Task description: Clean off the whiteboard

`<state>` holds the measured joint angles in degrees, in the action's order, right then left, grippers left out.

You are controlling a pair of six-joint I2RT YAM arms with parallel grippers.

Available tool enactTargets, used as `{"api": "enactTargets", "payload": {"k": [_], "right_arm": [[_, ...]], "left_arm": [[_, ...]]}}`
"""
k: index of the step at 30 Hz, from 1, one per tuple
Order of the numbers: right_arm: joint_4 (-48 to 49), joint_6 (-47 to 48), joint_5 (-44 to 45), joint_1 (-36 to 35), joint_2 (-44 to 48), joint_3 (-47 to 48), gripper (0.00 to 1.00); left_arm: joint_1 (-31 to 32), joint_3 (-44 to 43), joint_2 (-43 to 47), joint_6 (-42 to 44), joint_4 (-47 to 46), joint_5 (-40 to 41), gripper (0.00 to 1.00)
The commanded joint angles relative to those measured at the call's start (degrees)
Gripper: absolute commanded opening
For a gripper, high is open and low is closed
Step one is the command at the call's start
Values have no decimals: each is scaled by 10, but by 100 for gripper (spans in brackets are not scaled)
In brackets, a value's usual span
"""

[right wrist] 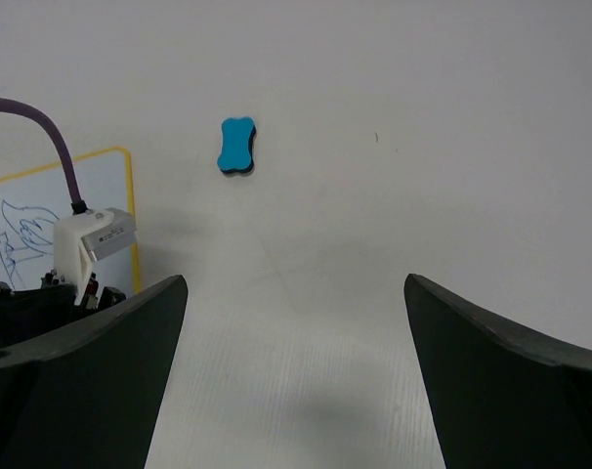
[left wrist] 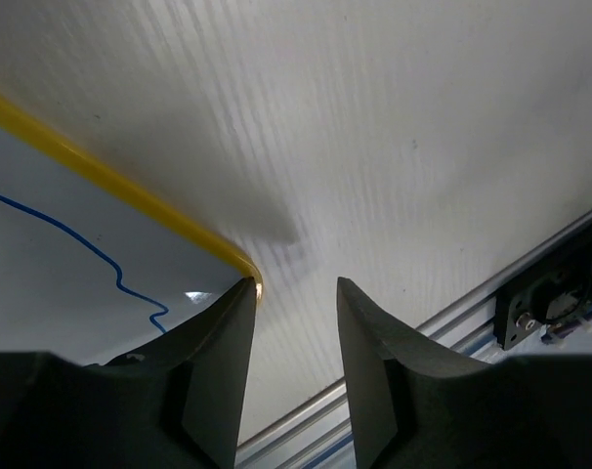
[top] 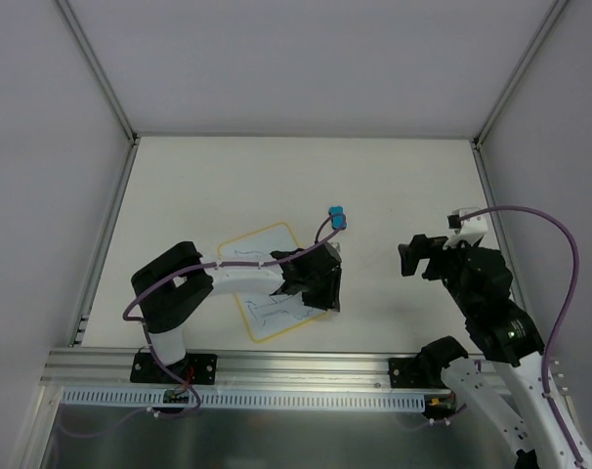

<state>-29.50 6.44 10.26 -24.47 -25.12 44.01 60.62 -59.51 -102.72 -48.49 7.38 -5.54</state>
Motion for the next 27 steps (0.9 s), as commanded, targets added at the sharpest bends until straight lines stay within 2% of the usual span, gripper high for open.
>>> {"api": "enactTargets", "payload": {"k": [1,2,6,8,17,19,24,25,27], "right_arm": [[-9,-7,-31,0,-72,19,99],[-16,-17,-31,0,-90,31,99],[17,-33,-43,-1,-170,42,99],[47,-33,-51,-1,-228,48,99],[120,-27,-38,-36,-534,178,99],[129,-27,-36,-40,-612,224,99],[130,-28,-23,-44,-741,314,93],[130,-27,-22,-44,-758,326,88],[128,-28,-25,-44,-802,359,84]], "left_arm": [[15,-10,38,-5,40,9,42],[15,-8,51,-1,43,15,52],[6,3,114,19,62,81,79],[-11,14,155,27,76,96,82],[-199,112,306,93,113,171,99],[-243,135,327,101,118,170,99],[-285,186,362,109,118,174,99],[-291,192,373,110,120,173,99],[-307,213,385,114,119,177,99]]}}
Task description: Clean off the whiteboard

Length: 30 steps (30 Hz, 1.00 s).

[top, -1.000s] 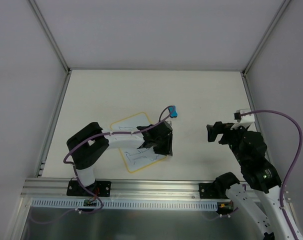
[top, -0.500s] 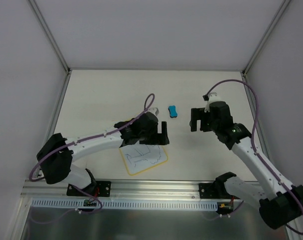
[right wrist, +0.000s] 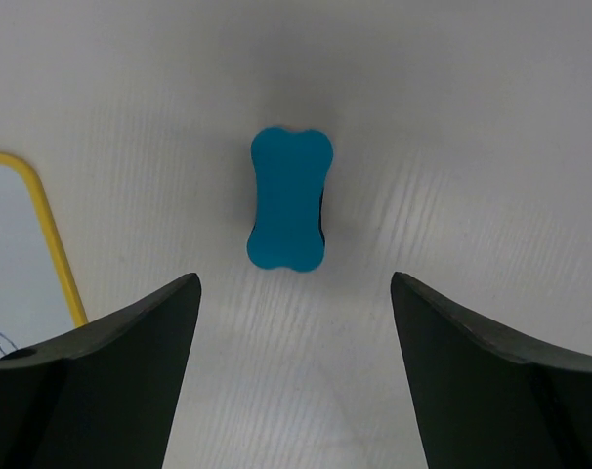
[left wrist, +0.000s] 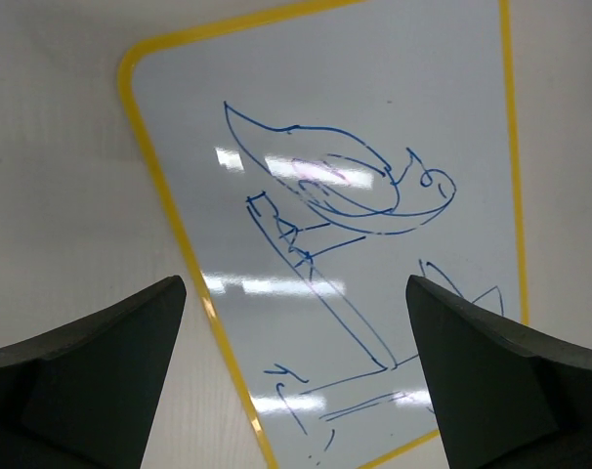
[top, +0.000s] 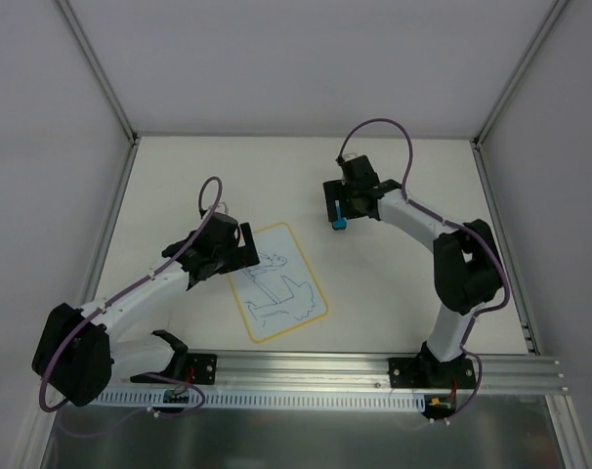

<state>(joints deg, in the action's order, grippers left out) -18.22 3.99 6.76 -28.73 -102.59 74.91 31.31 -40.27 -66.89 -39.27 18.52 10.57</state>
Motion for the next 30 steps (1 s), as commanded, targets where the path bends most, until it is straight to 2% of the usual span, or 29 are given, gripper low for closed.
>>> {"api": "enactTargets", "payload": {"k": [1,5,12,15,16,18,21,23,25,30], "right_arm": [[12,-5,7,-2,-42,61,81],[-9,-15,-3,-3,-111,102,76],[-10,-28,-12,-5,-146,115,67],[-11,-28,-3,-7,-149,116,55],[-12,-27,1,-8,-147,115,46],[-12,-18,10,-12,-142,112,40],[-13,-4,22,-31,-126,107,30],[-14,-4,19,-53,-111,104,19],[-14,-7,15,-84,-100,100,16],[-24,-14,24,-170,-97,107,15]], "left_arm": [[-20,26,37,24,6,17,99],[-56,48,52,25,7,24,99],[-72,42,5,18,6,36,99],[-73,36,-24,13,4,34,97],[-73,37,-30,11,3,35,97],[-74,40,-40,9,1,37,94],[-80,47,-44,3,-9,37,91],[-90,49,-40,0,-13,36,90],[-96,52,-37,-2,-15,35,89],[-107,65,-23,-16,-19,43,88]]}}
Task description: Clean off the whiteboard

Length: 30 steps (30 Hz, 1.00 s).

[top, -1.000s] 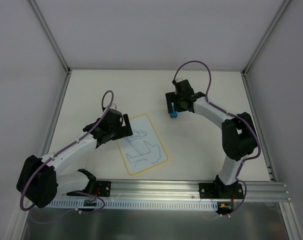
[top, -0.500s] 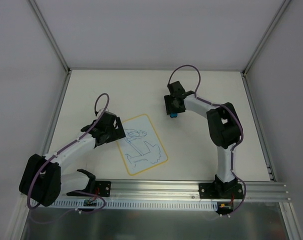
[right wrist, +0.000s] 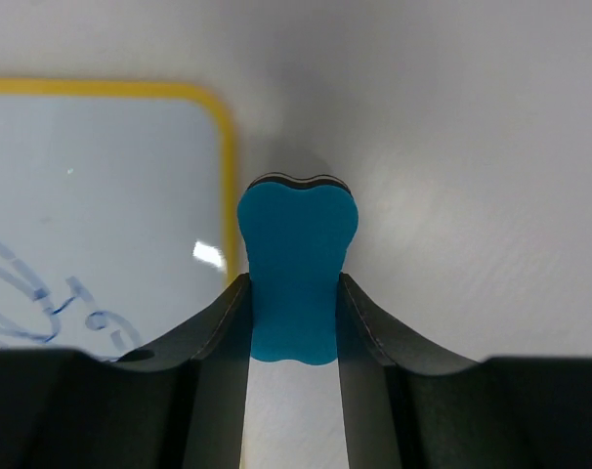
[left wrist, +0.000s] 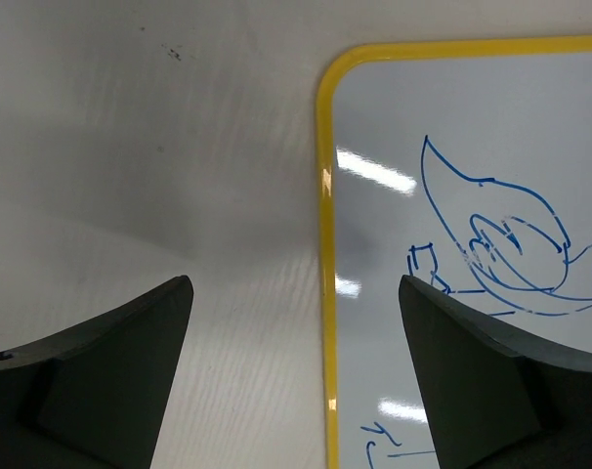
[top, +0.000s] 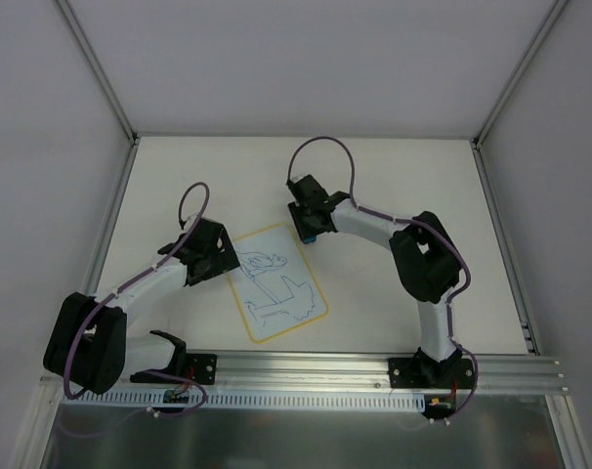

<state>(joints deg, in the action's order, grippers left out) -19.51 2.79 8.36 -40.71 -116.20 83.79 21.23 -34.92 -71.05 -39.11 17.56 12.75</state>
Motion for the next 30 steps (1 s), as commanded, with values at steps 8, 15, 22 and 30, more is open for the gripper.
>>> {"api": "enactTargets", "payload": {"k": [8,15,22,30], "right_arm": [[-48,-60,12,-140,2,42,12],[-62,-94,42,-128,19,-24,6],[-69,-109,53,-83,48,-107,4],[-84,-110,74,-40,73,-151,4]], "left_arm": [[-16,37,31,-34,-10,31,83],[-17,44,20,-42,-21,10,70],[-15,41,-23,-46,-44,-17,44],[19,16,-95,-63,-90,-65,10]]}}
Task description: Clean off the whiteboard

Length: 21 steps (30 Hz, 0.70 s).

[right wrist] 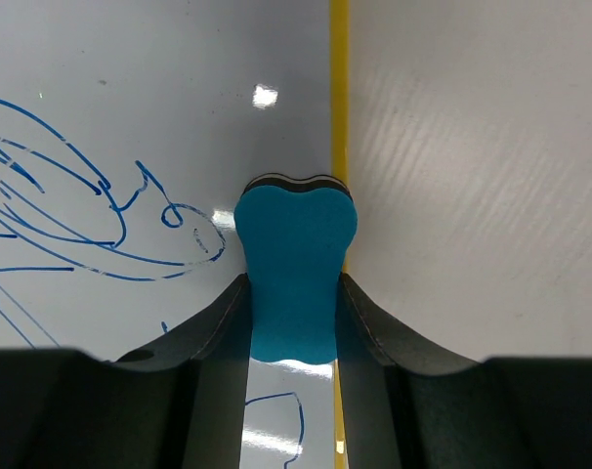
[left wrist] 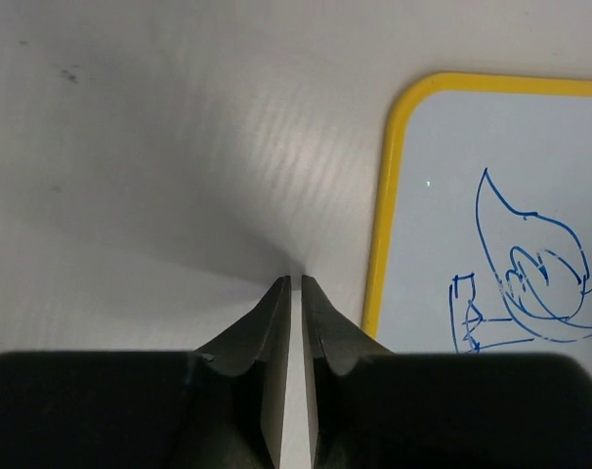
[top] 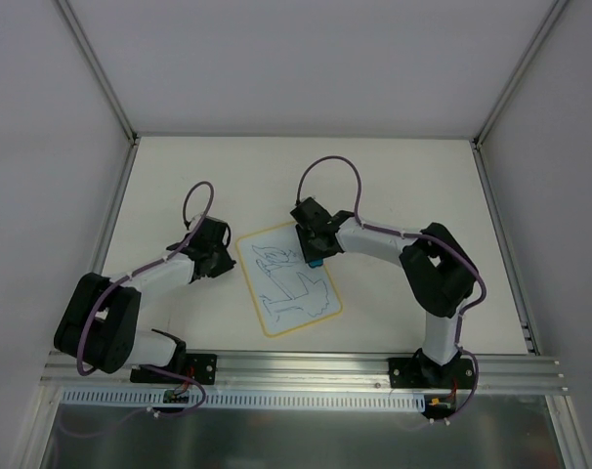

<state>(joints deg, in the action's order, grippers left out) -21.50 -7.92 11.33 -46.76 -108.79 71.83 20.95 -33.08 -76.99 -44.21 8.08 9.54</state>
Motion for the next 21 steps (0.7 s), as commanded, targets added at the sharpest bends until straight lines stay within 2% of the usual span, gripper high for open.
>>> {"api": "enactTargets", "payload": {"k": [1,4,13,21], "right_arm": [[-63,0,47,25,2,-35,4],[-64,10,50,27,11,-38,4],[-63,19,43,29,21,-41,3],[-62,26,36,29,33,-37,2]], "left_arm": [[29,-14,-45,-13,3,-34,10],[52,-30,-63,-26,0,-33,9],[53,-55,-31,-40,-11,-15,22],[54,-102,-116,-37,-11,-18,23]]}}
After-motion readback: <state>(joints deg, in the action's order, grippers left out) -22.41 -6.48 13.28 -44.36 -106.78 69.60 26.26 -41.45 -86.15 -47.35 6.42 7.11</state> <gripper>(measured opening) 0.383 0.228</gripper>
